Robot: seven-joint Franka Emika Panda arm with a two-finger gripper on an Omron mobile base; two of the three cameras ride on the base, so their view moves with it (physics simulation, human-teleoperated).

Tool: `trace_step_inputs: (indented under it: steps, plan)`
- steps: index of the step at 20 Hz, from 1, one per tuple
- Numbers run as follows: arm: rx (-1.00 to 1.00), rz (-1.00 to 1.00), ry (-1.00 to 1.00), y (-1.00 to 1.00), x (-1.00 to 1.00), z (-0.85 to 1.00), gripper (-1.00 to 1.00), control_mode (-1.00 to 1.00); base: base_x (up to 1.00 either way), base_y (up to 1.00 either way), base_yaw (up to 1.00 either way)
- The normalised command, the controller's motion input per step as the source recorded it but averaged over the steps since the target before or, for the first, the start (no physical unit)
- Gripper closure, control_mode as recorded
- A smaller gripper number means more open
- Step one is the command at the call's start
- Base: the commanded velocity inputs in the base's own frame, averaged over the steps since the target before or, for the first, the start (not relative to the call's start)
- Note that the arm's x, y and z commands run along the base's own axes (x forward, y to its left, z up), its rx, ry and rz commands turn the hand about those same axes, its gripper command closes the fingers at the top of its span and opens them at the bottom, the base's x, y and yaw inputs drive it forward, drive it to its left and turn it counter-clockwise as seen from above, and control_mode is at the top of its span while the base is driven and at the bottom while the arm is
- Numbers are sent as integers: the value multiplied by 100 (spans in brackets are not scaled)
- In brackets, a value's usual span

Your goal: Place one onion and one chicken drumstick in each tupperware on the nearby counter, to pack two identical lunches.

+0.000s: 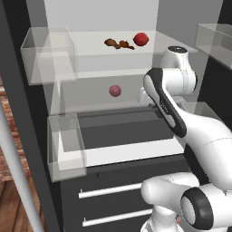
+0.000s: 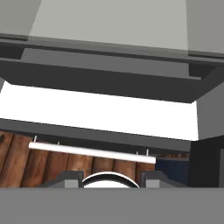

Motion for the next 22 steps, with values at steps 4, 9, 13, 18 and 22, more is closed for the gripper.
trace_step_inputs:
  steps: [4, 9, 13, 18, 22]
  plan:
    - [0, -1, -1, -3, -14, 0, -100, -100, 0, 0, 0]
    - [0, -2, -35, 5, -19, 17, -100, -100, 0, 0, 0]
    - [-1, 0, -54, 37, 0, 36, -100, -100, 0, 0, 0]
    - [-2, -3, -47, 44, 6, 42, -100, -100, 0, 0, 0]
    - [1, -7, -32, 24, 8, 73, -100, -100, 0, 0, 0]
